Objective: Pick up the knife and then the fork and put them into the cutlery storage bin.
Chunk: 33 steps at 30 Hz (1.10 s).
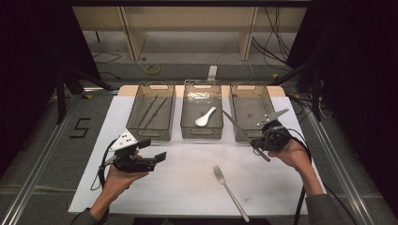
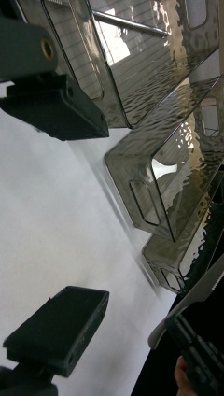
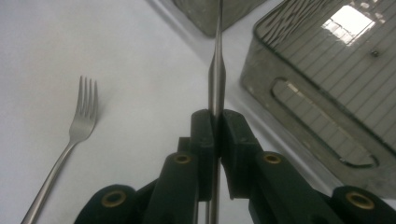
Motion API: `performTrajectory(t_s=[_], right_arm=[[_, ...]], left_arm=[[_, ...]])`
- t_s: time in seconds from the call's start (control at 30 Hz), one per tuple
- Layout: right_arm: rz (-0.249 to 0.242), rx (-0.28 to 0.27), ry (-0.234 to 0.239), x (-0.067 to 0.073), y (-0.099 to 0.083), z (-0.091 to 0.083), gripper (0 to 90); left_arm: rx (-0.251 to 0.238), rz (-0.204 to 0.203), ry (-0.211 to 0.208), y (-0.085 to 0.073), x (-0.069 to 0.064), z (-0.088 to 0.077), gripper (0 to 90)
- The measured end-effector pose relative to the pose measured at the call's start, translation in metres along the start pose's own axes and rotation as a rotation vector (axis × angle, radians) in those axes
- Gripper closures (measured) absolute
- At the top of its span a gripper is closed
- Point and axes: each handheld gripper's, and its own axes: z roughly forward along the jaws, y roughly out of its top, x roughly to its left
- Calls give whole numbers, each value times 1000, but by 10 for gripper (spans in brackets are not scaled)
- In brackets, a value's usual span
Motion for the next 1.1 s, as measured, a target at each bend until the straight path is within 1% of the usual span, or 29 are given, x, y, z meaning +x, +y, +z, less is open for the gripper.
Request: performTrajectory(t_s=[0.07,0.17,0.23,0.27,0.37,0.57,0.7,0.97,1.1], right_arm=[[16,0,-7,-5,5,-1,843],[29,-19,-19,-13,13,-3,843],[49,-25,-17,-17,18,-5,843],[45,-29,-22,-20,21,-5,843],[73,-30,-28,-26,28,-6,843],[123,-53,-38,-40,39,-7,843],[143,-67,-53,-48,48,-8,843],[205,-77,-84,-67,63,-9,843],[209,-61,-91,-72,69,-5,843]], left_arm=[[-3,-2,0,0,1,-1,170],[-8,-5,2,0,1,-2,168],[-13,-6,4,0,1,-2,168],[-13,-6,4,0,1,-2,167],[-16,-8,5,0,1,-2,167],[-18,-1,11,0,0,-2,167],[-26,1,9,1,0,-2,167],[-28,-1,11,1,0,-2,167],[-29,3,11,1,0,-2,167]])
